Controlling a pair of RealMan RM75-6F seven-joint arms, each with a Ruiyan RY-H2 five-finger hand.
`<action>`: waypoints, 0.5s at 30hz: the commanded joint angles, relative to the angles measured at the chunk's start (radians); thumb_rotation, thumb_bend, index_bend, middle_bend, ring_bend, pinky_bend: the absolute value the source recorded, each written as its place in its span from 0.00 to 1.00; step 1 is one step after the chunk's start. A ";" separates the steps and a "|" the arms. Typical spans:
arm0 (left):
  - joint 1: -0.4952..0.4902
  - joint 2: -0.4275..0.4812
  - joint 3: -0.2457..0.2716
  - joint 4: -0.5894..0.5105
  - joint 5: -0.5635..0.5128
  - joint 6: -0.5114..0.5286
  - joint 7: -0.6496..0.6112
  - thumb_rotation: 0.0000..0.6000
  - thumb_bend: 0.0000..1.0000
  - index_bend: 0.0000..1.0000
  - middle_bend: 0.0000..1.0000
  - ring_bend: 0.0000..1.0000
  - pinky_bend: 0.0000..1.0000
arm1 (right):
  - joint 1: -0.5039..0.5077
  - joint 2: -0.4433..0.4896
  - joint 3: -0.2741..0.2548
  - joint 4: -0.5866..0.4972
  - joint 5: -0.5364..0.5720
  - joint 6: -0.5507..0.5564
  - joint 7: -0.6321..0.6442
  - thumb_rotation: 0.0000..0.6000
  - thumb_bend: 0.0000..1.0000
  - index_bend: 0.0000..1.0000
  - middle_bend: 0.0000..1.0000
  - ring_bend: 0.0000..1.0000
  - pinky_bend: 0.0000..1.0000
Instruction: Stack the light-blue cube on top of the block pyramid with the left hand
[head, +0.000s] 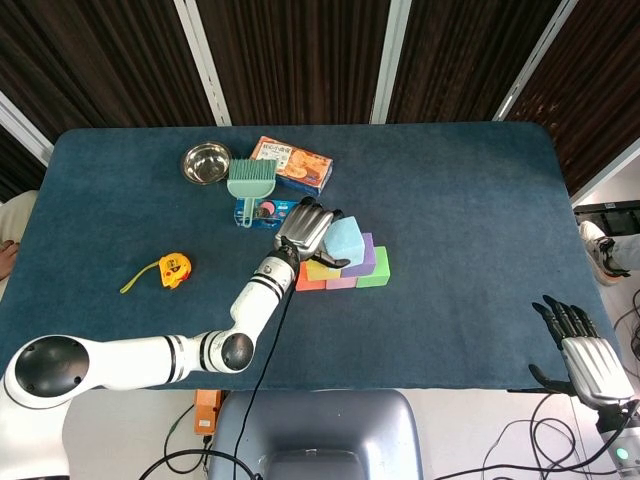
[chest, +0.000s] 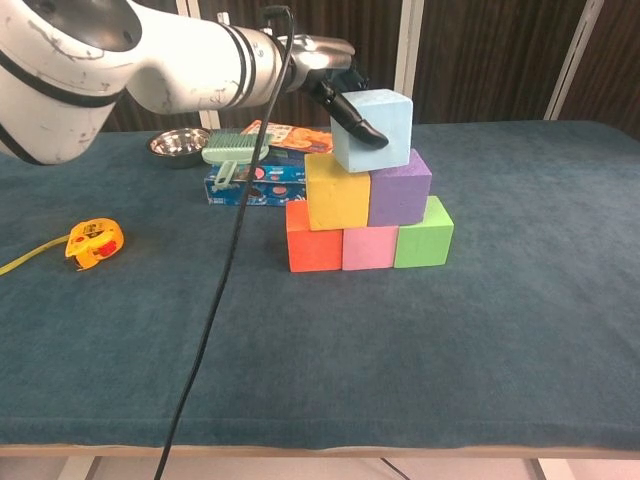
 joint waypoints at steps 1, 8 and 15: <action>0.001 0.000 0.002 0.002 0.001 -0.002 -0.003 0.67 0.05 0.40 0.46 0.31 0.17 | 0.000 0.000 0.000 -0.001 0.000 -0.001 0.000 1.00 0.21 0.00 0.00 0.00 0.00; 0.001 -0.001 0.008 0.006 0.012 -0.009 -0.008 0.67 0.02 0.36 0.46 0.30 0.17 | 0.000 0.001 0.001 -0.001 0.000 0.000 0.002 1.00 0.21 0.00 0.00 0.00 0.00; 0.005 -0.003 0.008 0.008 0.028 -0.009 -0.021 0.67 0.00 0.33 0.44 0.28 0.17 | 0.001 0.001 0.001 -0.001 0.002 -0.001 0.000 1.00 0.21 0.00 0.00 0.00 0.00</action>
